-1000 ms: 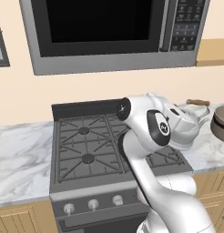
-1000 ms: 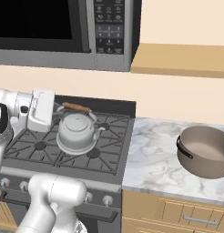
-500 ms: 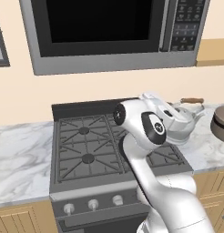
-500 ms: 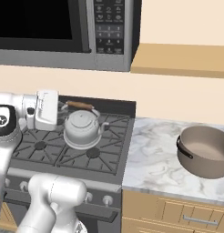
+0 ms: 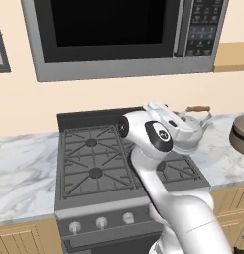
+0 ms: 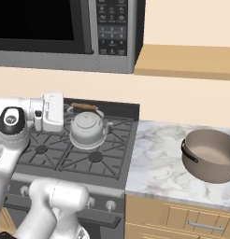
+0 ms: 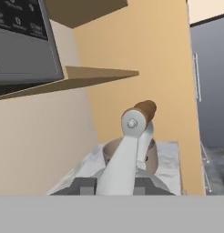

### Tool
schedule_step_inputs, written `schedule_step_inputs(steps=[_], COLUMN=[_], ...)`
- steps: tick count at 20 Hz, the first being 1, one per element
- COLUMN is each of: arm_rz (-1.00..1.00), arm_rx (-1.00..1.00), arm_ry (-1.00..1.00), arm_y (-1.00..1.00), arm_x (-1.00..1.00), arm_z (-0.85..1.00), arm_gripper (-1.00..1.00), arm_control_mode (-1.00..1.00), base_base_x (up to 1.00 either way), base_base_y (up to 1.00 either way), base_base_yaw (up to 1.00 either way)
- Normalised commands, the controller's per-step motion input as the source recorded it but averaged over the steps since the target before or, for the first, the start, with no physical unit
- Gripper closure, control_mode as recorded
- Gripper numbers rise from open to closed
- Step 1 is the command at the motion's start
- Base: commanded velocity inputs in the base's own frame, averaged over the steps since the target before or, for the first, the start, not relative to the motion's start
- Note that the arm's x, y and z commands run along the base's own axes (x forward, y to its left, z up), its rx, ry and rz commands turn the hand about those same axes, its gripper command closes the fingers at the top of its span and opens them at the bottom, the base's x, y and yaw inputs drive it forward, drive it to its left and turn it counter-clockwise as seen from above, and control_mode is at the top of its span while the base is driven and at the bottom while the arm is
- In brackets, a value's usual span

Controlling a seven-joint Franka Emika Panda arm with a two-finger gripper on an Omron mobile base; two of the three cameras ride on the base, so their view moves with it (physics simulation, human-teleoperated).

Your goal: Pick the kettle from the cabinet and place it on a stove burner. Then pick the pot from the counter and place it on another stove burner. Finally, turn both burners on.

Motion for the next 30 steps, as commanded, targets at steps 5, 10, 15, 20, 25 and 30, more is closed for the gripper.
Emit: schedule_step_inputs(steps=[5,10,15,20,25,30], arm_rz=[0.00,0.00,0.00,0.00,0.00,0.00], arm_rx=[-0.01,0.00,0.00,-0.01,-0.01,-0.02], arm_ry=[0.01,0.00,0.00,0.00,0.01,0.00], arm_y=[0.18,0.11,0.10,0.06,0.05,0.04], arm_x=[0.42,0.45,0.47,0.48,0.47,0.49], arm_z=[-0.19,-0.16,-0.14,-0.18,-0.20,-0.17], arm_gripper=[1.00,1.00,1.00,1.00,1.00,1.00], arm_control_mode=[-1.00,-1.00,-1.00,-1.00,-1.00,-1.00], base_base_x=[0.00,0.00,0.00,0.00,0.00,0.00], base_base_y=[0.00,0.00,0.00,0.00,0.00,0.00], base_base_yaw=[0.00,0.00,0.00,0.00,0.00,0.00])
